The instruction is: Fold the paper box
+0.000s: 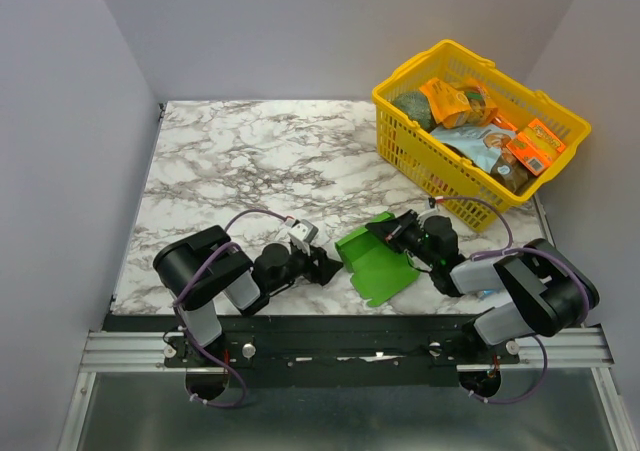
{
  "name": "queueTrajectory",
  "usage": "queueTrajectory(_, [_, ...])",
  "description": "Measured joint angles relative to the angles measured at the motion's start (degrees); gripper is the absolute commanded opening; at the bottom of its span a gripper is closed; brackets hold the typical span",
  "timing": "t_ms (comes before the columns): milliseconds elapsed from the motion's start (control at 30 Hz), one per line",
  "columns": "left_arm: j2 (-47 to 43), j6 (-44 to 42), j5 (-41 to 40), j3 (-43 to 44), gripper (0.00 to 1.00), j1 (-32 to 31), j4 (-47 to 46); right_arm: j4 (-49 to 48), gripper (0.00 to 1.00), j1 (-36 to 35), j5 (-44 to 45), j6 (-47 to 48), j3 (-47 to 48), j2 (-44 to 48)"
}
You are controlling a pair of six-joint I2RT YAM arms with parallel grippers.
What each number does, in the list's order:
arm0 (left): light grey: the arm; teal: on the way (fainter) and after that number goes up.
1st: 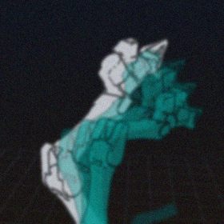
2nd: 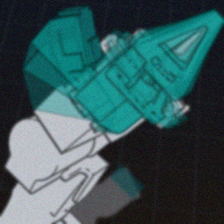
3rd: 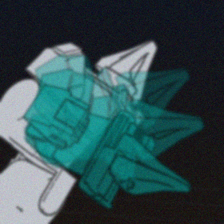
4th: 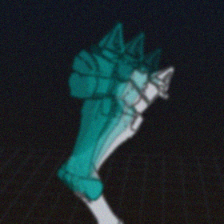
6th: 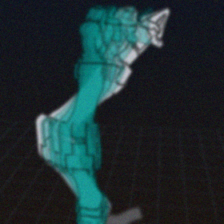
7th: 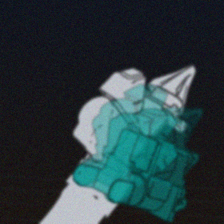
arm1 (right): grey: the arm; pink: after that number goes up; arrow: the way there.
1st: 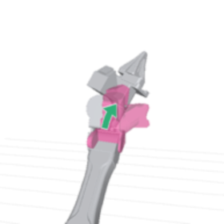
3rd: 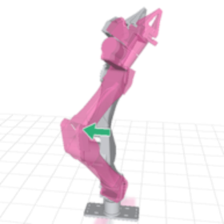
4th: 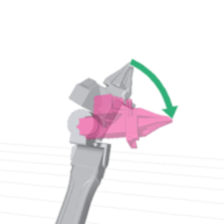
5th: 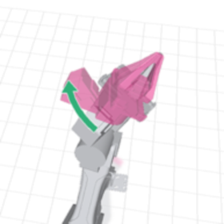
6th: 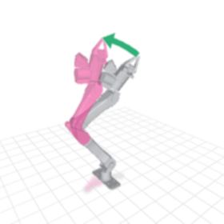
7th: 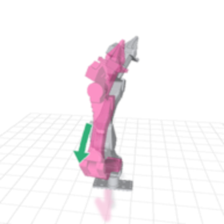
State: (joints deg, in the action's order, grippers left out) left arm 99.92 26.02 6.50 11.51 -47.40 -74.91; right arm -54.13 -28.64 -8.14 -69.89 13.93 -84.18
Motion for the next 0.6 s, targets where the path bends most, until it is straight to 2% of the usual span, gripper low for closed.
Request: queueTrajectory(600, [0.42,4.76,-4.74,0.90,0.80,-0.37,0.02,0.07,0.00,0.00,0.17,0.55,0.00,0.61])
